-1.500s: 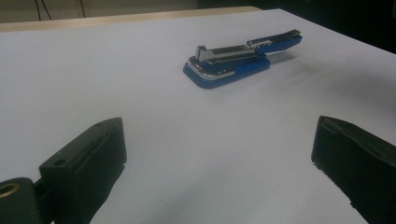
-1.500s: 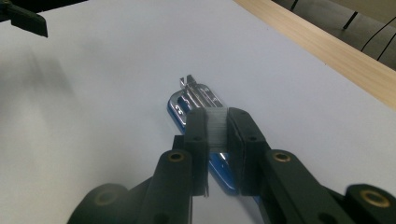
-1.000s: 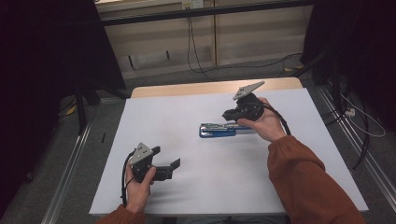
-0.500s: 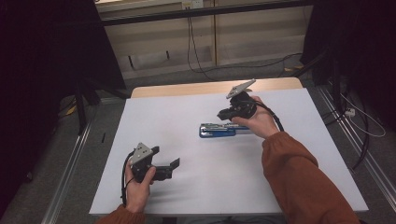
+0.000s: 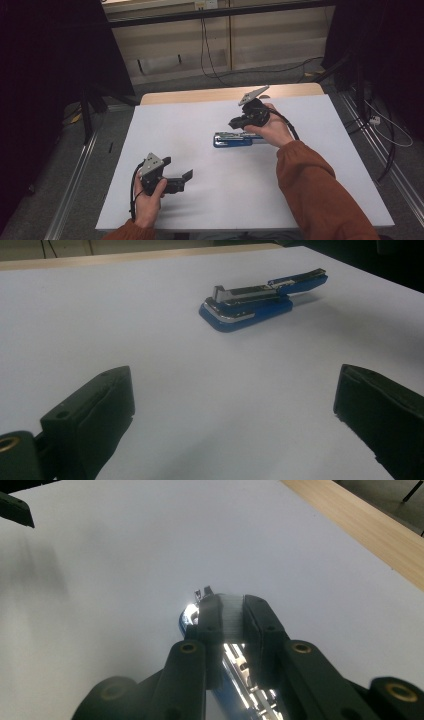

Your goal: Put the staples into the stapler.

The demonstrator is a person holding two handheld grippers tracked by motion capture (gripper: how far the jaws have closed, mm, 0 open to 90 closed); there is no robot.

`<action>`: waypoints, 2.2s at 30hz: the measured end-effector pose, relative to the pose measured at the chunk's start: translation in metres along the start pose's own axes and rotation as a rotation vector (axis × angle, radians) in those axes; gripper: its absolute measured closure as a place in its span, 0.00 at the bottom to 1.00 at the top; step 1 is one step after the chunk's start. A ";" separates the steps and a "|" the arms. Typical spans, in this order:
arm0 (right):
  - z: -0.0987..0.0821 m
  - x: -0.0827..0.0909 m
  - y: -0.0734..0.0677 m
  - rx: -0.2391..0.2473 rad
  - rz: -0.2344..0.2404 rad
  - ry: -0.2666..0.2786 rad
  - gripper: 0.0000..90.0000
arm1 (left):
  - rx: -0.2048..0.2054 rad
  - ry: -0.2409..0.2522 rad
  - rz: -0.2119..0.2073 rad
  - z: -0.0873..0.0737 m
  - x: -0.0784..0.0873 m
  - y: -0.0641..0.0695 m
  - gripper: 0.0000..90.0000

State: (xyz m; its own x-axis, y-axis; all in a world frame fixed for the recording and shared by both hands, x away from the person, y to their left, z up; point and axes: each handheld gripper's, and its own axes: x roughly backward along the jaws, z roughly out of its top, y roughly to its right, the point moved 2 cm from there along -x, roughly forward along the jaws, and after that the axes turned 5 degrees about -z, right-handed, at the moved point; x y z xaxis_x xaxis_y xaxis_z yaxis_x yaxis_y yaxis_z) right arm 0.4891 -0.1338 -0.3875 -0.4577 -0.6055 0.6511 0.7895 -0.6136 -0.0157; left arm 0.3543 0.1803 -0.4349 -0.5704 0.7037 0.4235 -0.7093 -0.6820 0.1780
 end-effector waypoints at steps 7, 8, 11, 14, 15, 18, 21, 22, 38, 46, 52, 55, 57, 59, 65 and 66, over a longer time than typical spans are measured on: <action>0.013 -0.010 -0.009 0.047 0.014 -0.010 0.88 | -0.004 -0.003 -0.001 0.000 0.001 0.000 0.03; 0.015 -0.012 -0.010 0.050 0.019 -0.012 0.88 | -0.007 -0.008 -0.002 0.000 0.001 -0.001 0.03; 0.018 -0.017 -0.011 0.051 0.026 -0.009 0.88 | -0.005 -0.003 -0.004 0.000 0.001 0.000 0.03; 0.021 -0.022 -0.011 0.060 0.028 -0.012 0.88 | -0.002 -0.005 -0.003 0.000 0.001 0.000 0.03; 0.022 -0.024 -0.011 0.065 0.029 -0.014 0.88 | -0.003 -0.005 -0.004 0.000 0.001 0.000 0.03; 0.024 -0.027 -0.010 0.075 0.023 -0.022 0.88 | -0.003 -0.005 -0.004 0.000 0.001 0.000 0.03; 0.026 -0.029 -0.007 0.088 0.029 -0.023 0.88 | -0.004 -0.005 -0.006 0.000 0.001 0.000 0.03; 0.027 -0.029 -0.005 0.095 0.031 -0.027 0.88 | -0.006 -0.004 -0.007 0.000 0.001 0.000 0.03; 0.021 -0.042 0.001 0.224 0.065 -0.101 0.88 | -0.006 -0.007 -0.017 0.000 0.001 0.000 0.04; 0.018 -0.049 -0.001 0.279 0.104 -0.137 0.88 | -0.004 -0.010 -0.019 0.000 0.000 0.000 0.04; 0.018 -0.053 0.000 0.310 0.098 -0.147 0.88 | -0.002 -0.011 -0.023 -0.001 0.000 0.000 0.04; 0.017 -0.055 0.000 0.324 0.106 -0.148 0.88 | -0.005 -0.012 -0.023 0.000 0.000 0.000 0.04; 0.015 -0.056 0.000 0.327 0.112 -0.156 0.88 | -0.001 -0.010 -0.024 -0.001 0.000 0.000 0.04; 0.014 -0.057 0.000 0.335 0.124 -0.157 0.88 | -0.003 -0.015 -0.025 -0.001 0.000 0.000 0.04; 0.012 -0.061 -0.001 0.342 0.152 -0.164 0.88 | -0.005 -0.018 -0.028 -0.001 -0.001 0.000 0.04; 0.012 -0.061 -0.001 0.341 0.152 -0.165 0.88 | -0.005 -0.018 -0.028 -0.001 -0.001 0.000 0.04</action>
State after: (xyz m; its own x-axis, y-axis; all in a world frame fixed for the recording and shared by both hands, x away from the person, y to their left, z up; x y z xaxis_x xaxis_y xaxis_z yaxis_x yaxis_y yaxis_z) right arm 0.5209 -0.0901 -0.4184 -0.2750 -0.5698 0.7744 0.9463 -0.3027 0.1133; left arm 0.3542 0.1799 -0.4361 -0.5426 0.7189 0.4346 -0.7271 -0.6609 0.1855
